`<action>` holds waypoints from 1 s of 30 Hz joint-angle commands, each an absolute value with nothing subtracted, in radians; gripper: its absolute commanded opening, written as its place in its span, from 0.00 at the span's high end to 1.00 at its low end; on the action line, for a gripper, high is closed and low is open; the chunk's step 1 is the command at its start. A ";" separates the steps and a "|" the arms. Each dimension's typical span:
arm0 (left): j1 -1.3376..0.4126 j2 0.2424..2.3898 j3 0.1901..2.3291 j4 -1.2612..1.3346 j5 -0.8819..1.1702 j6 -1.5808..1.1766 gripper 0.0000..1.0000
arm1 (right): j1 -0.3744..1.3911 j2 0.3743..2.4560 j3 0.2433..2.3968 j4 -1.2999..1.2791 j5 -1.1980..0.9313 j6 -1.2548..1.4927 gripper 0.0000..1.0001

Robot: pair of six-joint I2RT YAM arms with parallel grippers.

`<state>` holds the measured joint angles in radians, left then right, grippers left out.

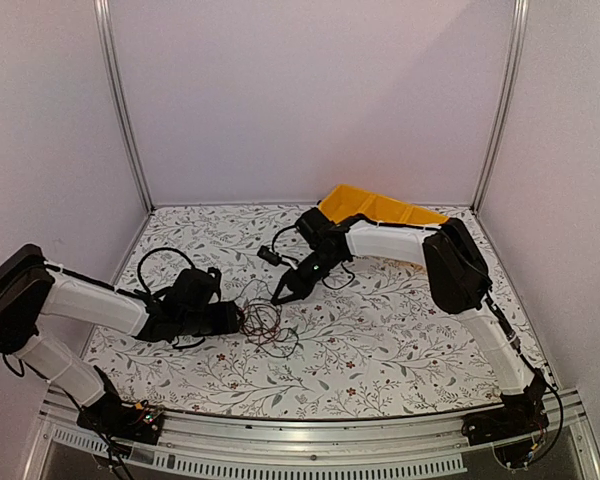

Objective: Untangle the cables

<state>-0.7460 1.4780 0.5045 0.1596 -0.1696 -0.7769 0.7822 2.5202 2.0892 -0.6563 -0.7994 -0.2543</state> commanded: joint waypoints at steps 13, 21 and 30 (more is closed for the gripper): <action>-0.746 1.676 0.635 0.223 -0.199 -0.772 0.55 | 0.782 2.077 2.153 -0.659 -0.919 -0.337 1.00; -0.736 1.735 0.658 0.220 -0.193 -0.765 0.57 | 0.773 1.904 2.321 -0.679 -0.913 -0.427 1.00; -0.728 1.752 0.658 0.209 -0.189 -0.754 0.58 | 0.601 1.848 2.489 -0.714 -0.909 -0.473 1.00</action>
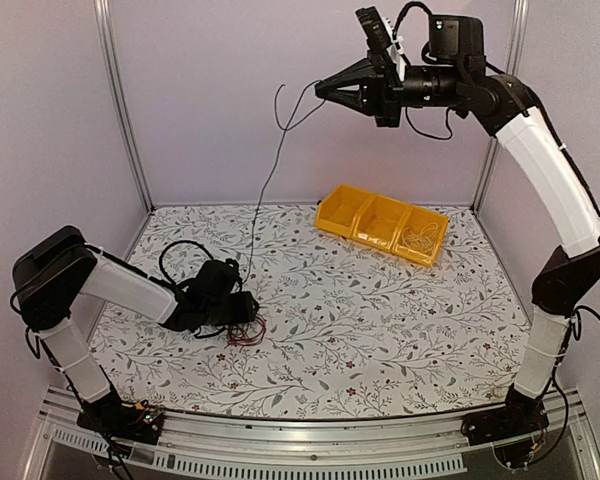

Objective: Untangle the cables

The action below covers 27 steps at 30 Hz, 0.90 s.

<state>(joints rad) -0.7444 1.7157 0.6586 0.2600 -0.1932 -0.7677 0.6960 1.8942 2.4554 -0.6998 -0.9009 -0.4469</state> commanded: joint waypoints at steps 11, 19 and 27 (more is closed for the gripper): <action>-0.728 1.747 0.664 0.181 -0.205 -0.744 0.58 | 0.281 1.757 2.481 -0.622 -1.007 -0.350 1.00; -0.729 1.629 0.655 0.211 -0.173 -0.671 0.57 | 0.235 1.726 2.372 -0.568 -0.906 -0.350 1.00; -0.743 1.426 0.608 0.286 -0.128 -0.571 0.50 | 0.198 1.697 2.248 -0.472 -0.736 -0.347 1.00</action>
<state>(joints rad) -0.7414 1.5166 0.6376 0.2295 -0.1547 -0.6422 0.2173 1.7222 2.2898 -0.5438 -0.8444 -0.3618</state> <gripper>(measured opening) 0.490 0.018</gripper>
